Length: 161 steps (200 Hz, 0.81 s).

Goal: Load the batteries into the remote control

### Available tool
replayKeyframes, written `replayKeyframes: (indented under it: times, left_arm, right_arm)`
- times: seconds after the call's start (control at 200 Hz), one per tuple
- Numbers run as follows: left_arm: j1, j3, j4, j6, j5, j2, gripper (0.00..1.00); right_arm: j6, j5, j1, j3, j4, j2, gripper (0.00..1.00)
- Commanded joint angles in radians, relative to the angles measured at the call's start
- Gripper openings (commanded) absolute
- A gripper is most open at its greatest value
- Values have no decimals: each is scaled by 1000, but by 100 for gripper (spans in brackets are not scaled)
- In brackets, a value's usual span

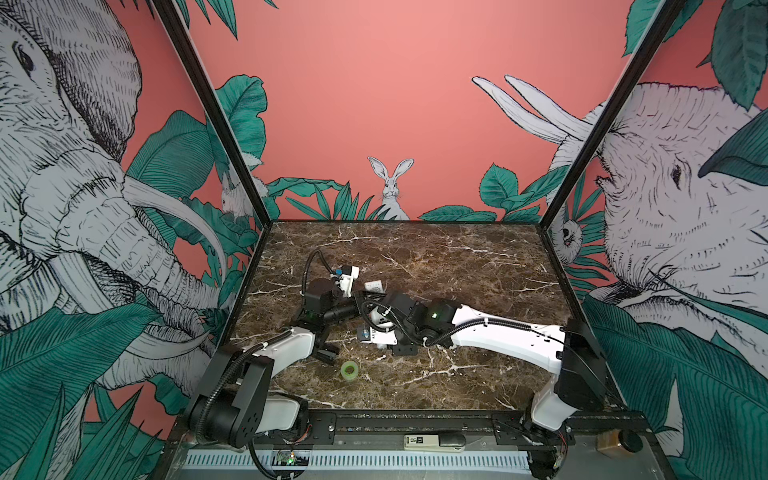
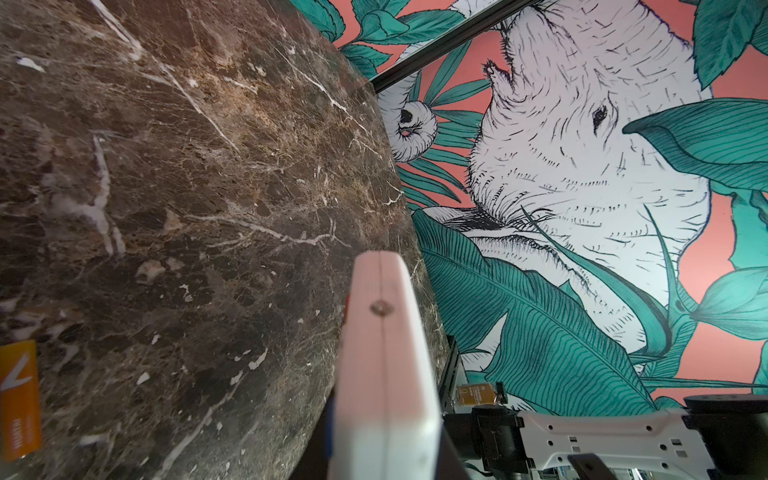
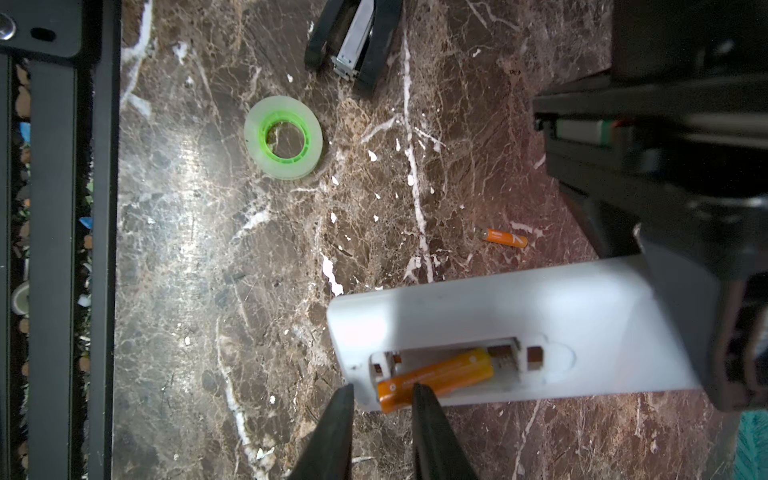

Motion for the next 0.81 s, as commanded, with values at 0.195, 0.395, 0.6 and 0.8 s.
replayKeyframes:
  times: [0.195,0.395,0.6,0.8]
  left_arm:
    - [-3,1,40,-21,15,-22,0]
    - [-3,-3,43,-22,13,-21,0]
    - [-3,-8,48,-22,14,-24,0]
    - [-3,-8,49,-23,14,-28,0]
  right_arm:
    - [-30,24,-5,-14,12,15,26]
    - [-35,37,-6,-12,24,21,25]
    - [-45,54,-6,-8,32,34,23]
    - [-47,69,-7,-6,50,42,21]
